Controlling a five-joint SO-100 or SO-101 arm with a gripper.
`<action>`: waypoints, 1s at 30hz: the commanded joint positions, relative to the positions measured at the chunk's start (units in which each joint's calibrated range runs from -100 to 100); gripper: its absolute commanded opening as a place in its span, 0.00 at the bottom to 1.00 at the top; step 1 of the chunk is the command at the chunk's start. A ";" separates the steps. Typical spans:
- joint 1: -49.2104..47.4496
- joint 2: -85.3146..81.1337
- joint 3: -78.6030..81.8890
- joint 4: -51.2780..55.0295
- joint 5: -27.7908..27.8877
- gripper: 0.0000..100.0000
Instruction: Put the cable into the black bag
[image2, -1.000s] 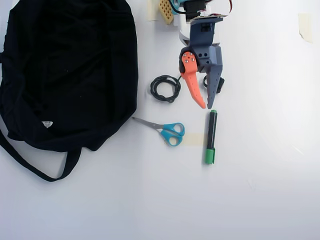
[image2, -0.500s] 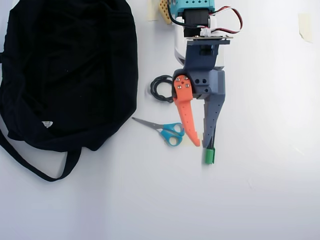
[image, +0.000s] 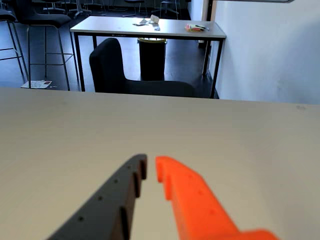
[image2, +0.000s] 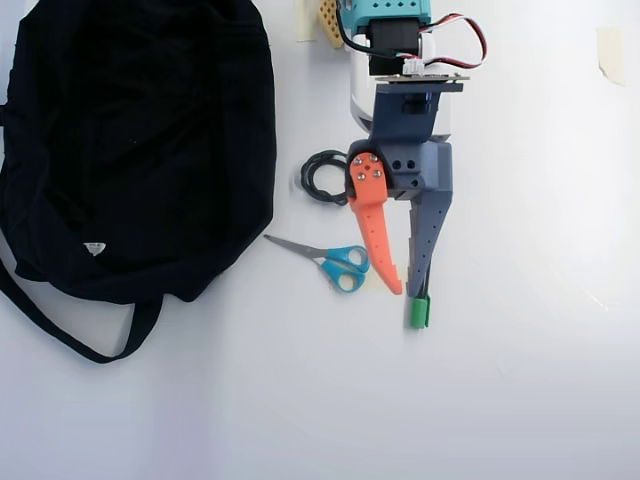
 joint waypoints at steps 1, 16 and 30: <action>-0.26 -1.12 -2.77 0.26 0.11 0.03; -3.18 -1.62 -2.41 5.08 -0.52 0.02; -2.65 -8.42 -1.52 47.11 0.00 0.03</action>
